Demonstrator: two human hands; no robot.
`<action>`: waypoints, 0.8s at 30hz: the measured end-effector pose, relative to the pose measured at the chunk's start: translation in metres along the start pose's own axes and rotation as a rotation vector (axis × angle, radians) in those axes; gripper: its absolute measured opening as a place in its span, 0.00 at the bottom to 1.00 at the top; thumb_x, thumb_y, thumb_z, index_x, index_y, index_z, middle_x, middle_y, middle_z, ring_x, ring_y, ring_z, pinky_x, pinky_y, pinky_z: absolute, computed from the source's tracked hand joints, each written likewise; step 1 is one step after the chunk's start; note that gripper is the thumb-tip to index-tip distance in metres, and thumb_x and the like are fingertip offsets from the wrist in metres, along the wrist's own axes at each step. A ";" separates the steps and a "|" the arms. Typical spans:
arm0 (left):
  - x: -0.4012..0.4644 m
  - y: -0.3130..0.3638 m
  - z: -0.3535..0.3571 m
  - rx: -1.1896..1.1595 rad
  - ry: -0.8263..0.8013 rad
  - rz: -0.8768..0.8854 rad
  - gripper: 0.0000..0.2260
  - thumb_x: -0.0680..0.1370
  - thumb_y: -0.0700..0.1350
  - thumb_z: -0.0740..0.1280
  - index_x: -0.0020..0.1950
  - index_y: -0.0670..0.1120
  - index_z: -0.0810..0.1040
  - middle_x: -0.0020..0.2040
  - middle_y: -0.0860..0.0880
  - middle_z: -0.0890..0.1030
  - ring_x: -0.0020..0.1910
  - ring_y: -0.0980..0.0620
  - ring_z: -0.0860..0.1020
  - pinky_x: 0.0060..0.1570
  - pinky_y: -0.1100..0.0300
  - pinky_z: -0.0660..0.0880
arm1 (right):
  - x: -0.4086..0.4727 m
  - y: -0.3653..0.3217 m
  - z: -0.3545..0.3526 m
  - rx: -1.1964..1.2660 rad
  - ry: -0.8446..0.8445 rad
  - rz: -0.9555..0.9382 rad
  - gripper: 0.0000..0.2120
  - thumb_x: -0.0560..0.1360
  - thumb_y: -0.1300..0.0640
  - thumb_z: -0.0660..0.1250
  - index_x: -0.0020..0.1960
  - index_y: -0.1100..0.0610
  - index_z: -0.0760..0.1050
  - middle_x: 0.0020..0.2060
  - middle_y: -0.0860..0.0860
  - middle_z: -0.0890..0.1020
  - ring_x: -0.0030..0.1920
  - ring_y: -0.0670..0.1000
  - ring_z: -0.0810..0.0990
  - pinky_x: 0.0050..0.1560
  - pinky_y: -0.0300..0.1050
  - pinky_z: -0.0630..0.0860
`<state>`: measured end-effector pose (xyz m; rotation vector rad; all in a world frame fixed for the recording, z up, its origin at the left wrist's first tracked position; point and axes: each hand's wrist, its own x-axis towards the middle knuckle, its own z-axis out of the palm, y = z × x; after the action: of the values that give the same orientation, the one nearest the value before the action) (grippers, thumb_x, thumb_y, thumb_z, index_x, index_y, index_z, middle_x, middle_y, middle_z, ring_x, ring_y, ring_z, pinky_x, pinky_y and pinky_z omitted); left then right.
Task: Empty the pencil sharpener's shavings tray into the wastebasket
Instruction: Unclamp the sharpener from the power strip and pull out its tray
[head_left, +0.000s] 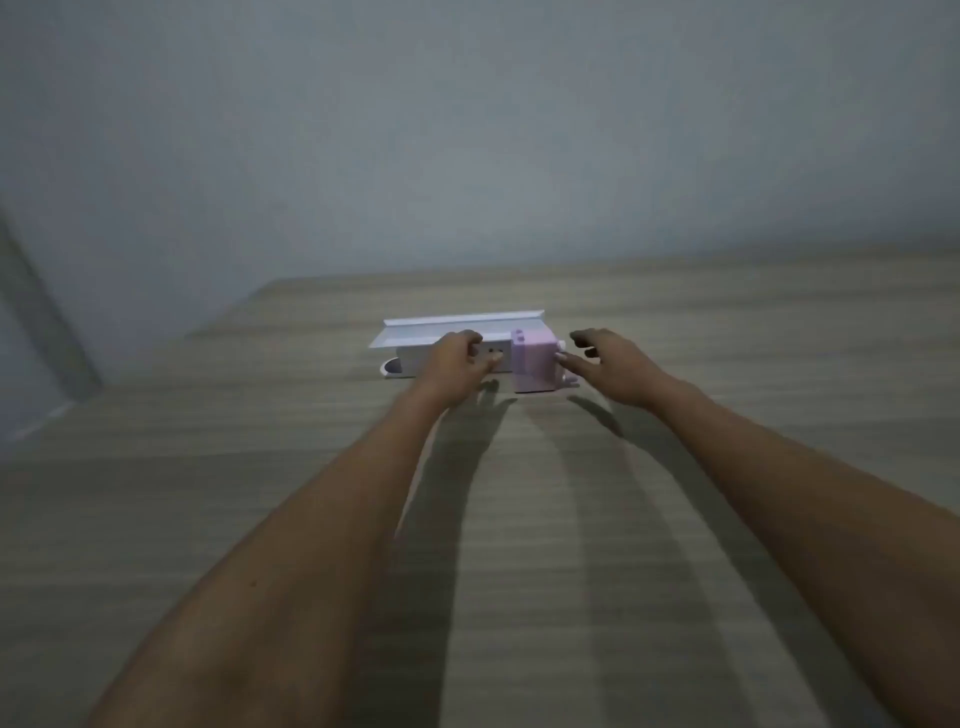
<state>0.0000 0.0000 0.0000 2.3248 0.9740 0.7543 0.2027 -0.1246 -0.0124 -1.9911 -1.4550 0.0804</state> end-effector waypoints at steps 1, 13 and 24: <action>0.004 -0.001 0.005 -0.040 -0.015 -0.002 0.24 0.79 0.50 0.70 0.70 0.37 0.74 0.61 0.39 0.80 0.59 0.43 0.79 0.57 0.55 0.74 | 0.004 0.002 0.003 0.062 0.014 -0.015 0.28 0.79 0.47 0.68 0.71 0.63 0.72 0.67 0.61 0.78 0.63 0.59 0.80 0.63 0.53 0.75; 0.020 -0.013 0.041 -0.365 -0.083 0.030 0.17 0.79 0.38 0.70 0.67 0.37 0.79 0.57 0.39 0.85 0.51 0.46 0.83 0.48 0.55 0.80 | 0.021 0.004 0.027 0.570 0.043 0.079 0.26 0.72 0.69 0.75 0.68 0.69 0.72 0.55 0.60 0.80 0.50 0.56 0.81 0.39 0.34 0.82; -0.022 0.013 0.007 -0.296 -0.093 0.049 0.18 0.78 0.42 0.72 0.67 0.39 0.79 0.60 0.41 0.84 0.59 0.45 0.82 0.63 0.47 0.77 | -0.021 -0.022 0.001 0.543 0.032 0.035 0.28 0.71 0.66 0.77 0.68 0.67 0.73 0.60 0.64 0.81 0.51 0.55 0.81 0.38 0.36 0.83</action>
<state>-0.0022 -0.0262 -0.0030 2.1113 0.7136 0.7476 0.1760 -0.1385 -0.0081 -1.5621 -1.2154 0.4116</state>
